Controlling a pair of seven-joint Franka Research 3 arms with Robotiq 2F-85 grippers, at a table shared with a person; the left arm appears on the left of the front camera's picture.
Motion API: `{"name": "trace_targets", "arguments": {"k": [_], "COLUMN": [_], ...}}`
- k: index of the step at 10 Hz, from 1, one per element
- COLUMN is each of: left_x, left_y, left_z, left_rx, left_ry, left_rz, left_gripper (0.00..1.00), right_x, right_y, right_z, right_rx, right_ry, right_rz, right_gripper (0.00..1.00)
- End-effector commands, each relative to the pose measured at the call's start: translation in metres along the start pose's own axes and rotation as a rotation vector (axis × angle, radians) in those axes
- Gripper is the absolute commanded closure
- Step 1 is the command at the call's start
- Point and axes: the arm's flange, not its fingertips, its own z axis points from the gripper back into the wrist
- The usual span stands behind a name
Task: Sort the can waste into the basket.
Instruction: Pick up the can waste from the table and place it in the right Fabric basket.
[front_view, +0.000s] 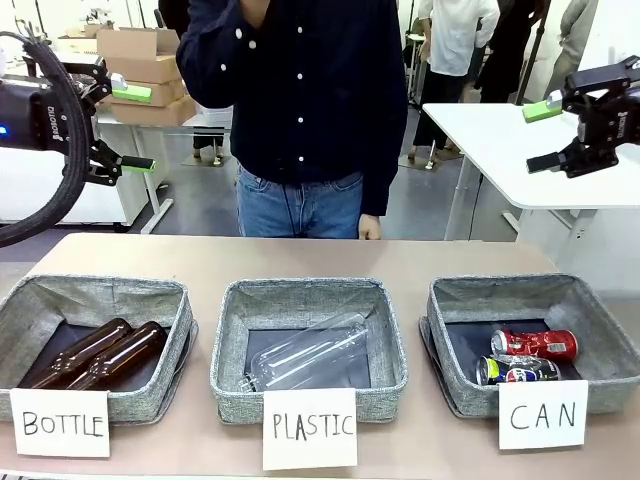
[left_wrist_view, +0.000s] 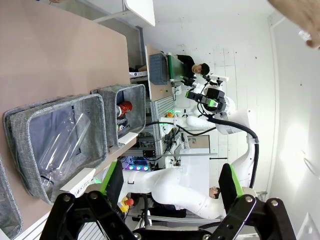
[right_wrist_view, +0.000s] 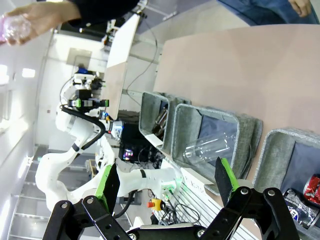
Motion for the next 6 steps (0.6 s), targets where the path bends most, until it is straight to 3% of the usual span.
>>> {"name": "trace_targets", "arguments": {"k": [1, 6], "left_x": [0.0016, 0.0016], "left_y": [-0.0022, -0.0022], "left_z": [0.0012, 0.0012], "left_rx": [-0.009, -0.009], "left_ry": [-0.003, -0.003], "left_rz": [-0.009, -0.009], "left_gripper": [0.00, 0.00], "right_x": [-0.0002, -0.0002], "right_y": [0.0008, 0.0008], "right_z": [-0.0019, -0.0019], "right_rx": [0.002, 0.002], "right_ry": [0.003, 0.003], "right_rz": [0.021, 0.021], "right_gripper": [0.00, 0.00]}}
